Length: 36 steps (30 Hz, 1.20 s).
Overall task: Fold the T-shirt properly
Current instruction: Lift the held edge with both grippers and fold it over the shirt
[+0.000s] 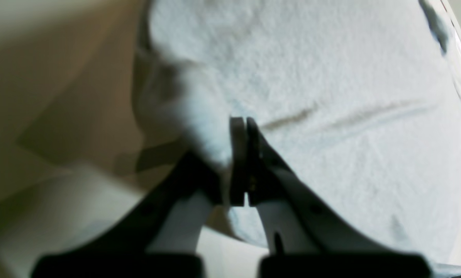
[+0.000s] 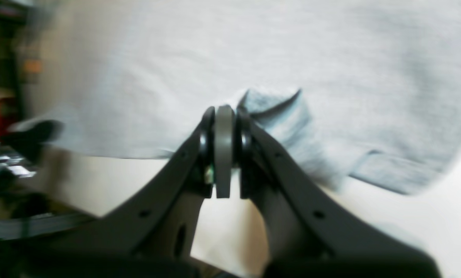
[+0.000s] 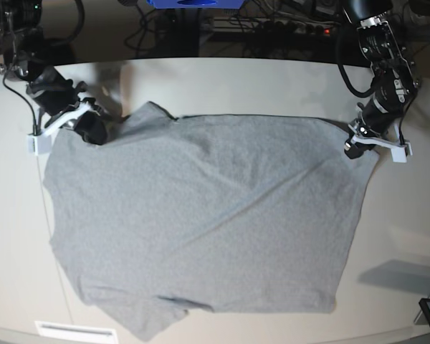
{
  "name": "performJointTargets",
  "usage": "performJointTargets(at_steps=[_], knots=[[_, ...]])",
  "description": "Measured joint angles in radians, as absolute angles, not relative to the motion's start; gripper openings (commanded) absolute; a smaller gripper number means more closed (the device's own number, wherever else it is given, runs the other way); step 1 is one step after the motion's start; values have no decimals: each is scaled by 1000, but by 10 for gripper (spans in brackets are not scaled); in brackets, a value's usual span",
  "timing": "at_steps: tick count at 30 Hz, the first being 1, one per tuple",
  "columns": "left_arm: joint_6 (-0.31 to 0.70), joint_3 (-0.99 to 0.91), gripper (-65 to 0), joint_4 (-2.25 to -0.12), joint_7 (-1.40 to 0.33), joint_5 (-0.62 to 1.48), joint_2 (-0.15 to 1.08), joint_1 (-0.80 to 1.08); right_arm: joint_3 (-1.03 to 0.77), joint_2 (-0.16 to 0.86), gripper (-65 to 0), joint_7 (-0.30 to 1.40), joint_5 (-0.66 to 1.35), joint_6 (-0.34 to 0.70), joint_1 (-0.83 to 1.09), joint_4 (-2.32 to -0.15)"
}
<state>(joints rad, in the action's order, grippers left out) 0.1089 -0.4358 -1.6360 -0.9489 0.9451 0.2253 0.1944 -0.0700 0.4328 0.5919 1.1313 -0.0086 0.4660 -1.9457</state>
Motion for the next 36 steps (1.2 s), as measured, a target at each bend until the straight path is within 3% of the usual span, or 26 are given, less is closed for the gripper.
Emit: performJointTargets(at_steps=[8,22,36], knots=[[109,-436,-648,-1636,-947,943,214,198,-253,445,-643,778,1180,-12,380,-1948],[109,-444,-648,-1731,-958,947,211,185,-258,421,-643,922,1183,-11,242,-1948],[49,-449,-648,-1721,-1009,941,211,37,-253,421,-643,975,1180,-9,155,-1939]])
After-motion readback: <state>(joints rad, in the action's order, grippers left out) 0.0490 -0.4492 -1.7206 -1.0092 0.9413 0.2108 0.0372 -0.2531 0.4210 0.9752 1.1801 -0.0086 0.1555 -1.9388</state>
